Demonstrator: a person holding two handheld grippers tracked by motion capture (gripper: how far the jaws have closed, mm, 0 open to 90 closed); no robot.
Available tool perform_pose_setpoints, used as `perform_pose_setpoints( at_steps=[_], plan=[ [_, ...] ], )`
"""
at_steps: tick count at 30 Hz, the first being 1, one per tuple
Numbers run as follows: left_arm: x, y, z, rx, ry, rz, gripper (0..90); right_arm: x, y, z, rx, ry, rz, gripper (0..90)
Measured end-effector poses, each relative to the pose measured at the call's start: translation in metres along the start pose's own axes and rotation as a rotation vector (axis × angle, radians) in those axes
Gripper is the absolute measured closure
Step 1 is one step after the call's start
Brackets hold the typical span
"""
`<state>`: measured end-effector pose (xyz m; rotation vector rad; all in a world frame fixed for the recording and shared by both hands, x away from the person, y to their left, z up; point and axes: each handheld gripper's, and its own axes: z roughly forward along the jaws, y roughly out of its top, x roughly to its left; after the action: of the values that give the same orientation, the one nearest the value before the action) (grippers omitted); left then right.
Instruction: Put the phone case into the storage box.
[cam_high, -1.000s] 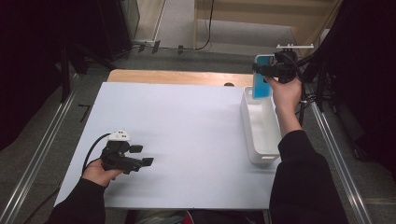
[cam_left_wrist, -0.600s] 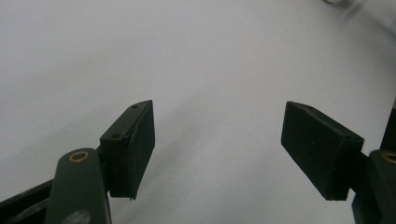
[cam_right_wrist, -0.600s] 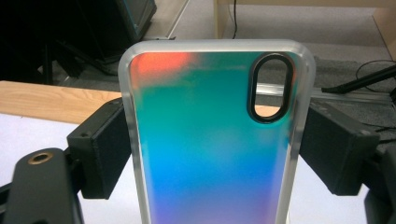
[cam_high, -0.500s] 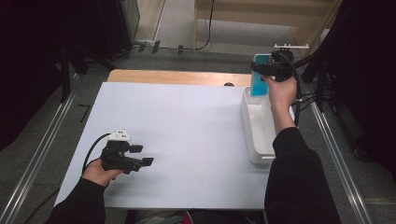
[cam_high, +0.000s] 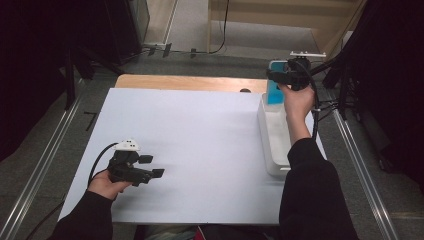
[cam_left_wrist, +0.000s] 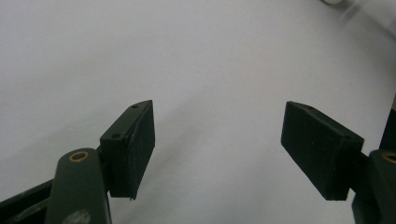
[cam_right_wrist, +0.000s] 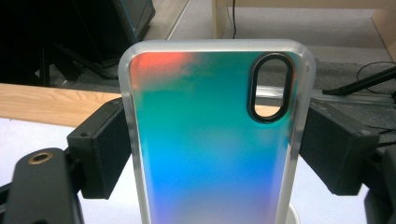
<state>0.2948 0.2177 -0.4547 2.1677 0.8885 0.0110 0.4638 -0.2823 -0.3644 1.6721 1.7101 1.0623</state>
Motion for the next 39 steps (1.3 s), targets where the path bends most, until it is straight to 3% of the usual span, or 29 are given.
perform_pose_setpoints(
  at_steps=[12,39],
  plan=[
    [0.0,0.0,0.001,-0.003,-0.002,-0.001,25.6,-0.001,-0.009,0.008,0.004,-0.012,-0.013,15.0],
    [0.0,0.0,0.001,-0.002,0.001,0.003,25.6,-0.007,-0.036,0.02,0.049,-0.022,0.007,14.9]
  ],
)
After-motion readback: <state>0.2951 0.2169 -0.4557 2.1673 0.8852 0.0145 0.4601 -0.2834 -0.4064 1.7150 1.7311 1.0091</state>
